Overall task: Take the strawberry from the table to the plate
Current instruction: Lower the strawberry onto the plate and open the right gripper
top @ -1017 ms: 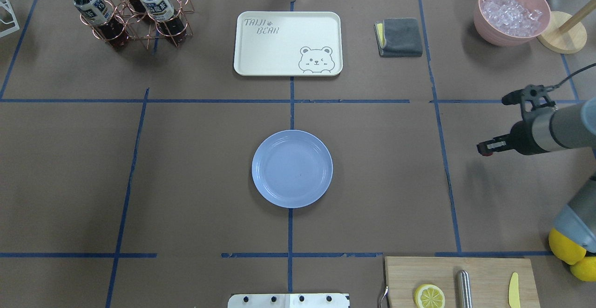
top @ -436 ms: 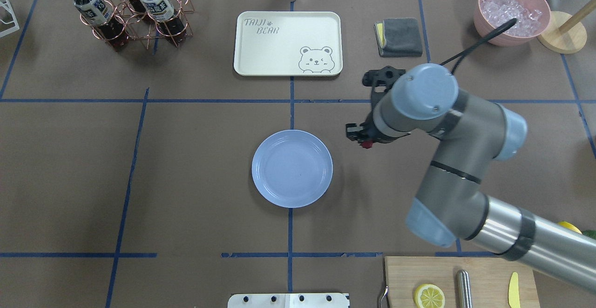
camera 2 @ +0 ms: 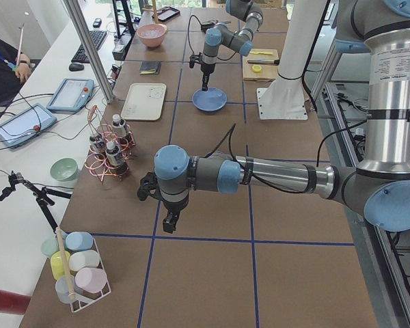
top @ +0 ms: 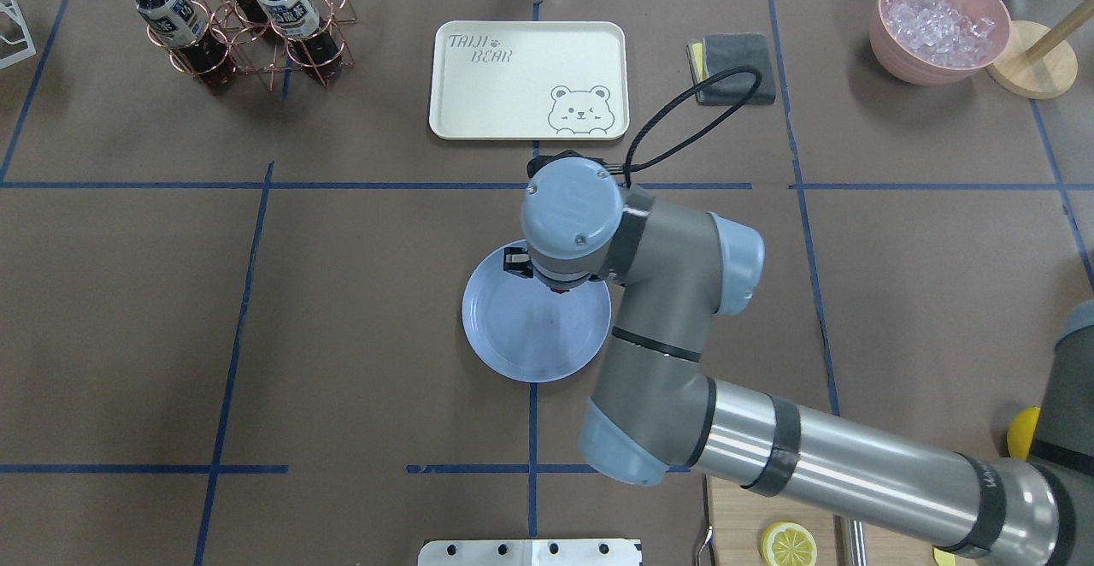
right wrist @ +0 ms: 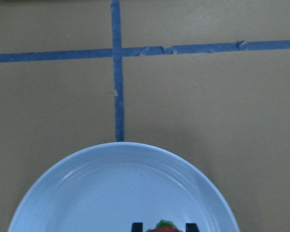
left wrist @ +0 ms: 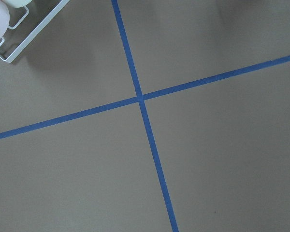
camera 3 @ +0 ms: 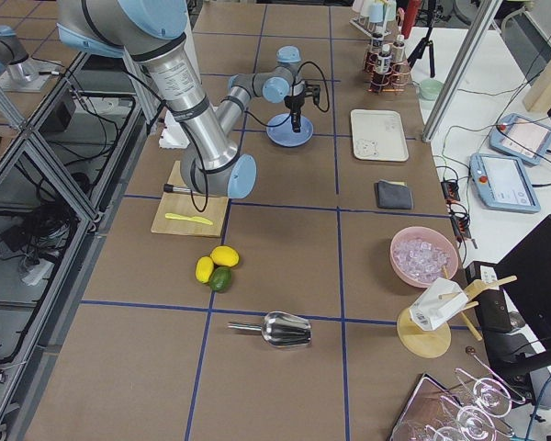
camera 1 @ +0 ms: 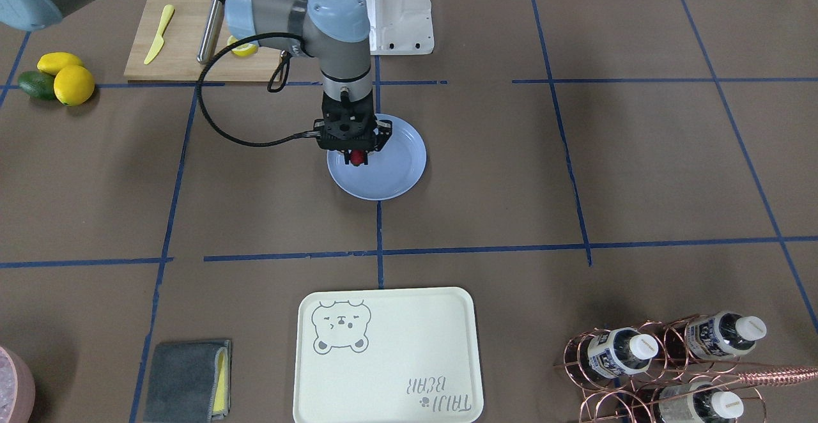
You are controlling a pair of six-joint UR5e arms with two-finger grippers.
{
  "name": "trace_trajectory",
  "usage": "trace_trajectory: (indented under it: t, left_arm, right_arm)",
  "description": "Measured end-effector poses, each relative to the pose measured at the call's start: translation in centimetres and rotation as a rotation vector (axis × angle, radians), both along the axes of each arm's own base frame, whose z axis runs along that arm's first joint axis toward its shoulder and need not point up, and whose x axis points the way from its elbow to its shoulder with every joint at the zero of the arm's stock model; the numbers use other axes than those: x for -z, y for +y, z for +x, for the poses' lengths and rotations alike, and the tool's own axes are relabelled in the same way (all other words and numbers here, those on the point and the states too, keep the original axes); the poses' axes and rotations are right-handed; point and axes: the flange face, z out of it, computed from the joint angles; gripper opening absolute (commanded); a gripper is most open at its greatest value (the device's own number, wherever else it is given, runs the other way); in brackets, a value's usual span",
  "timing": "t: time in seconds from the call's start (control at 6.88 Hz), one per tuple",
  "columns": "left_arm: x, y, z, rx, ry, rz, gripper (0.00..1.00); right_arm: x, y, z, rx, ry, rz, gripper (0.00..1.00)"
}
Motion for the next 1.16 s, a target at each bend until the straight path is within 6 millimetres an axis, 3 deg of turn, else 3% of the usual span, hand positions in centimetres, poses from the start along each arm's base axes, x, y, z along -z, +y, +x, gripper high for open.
trace_trajectory:
  t: [0.29,0.73,0.87,1.02,1.16]
  left_arm:
    - [0.0,0.0,0.0,-0.001,0.002,0.001,1.0]
    - [0.0,0.0,0.0,-0.002,0.002,0.002,1.0]
    - [-0.1,0.0,0.0,-0.002,0.002,0.001,1.0]
    - [-0.1,0.0,0.0,-0.002,0.002,0.0,1.0]
    - [-0.2,0.0,0.0,-0.002,0.002,-0.001,1.0]
  right_arm:
    - [0.3,1.6,-3.4,0.001,0.028,-0.01,0.0]
    - [-0.8,2.7,-4.4,0.014,0.048,-0.016,0.0]
    - [-1.0,2.7,-4.5,0.013,0.052,-0.015,0.28]
    - [-1.2,2.7,-4.5,0.012,0.056,-0.011,0.99]
    - [-1.3,2.7,-4.4,0.009,0.059,-0.006,1.0]
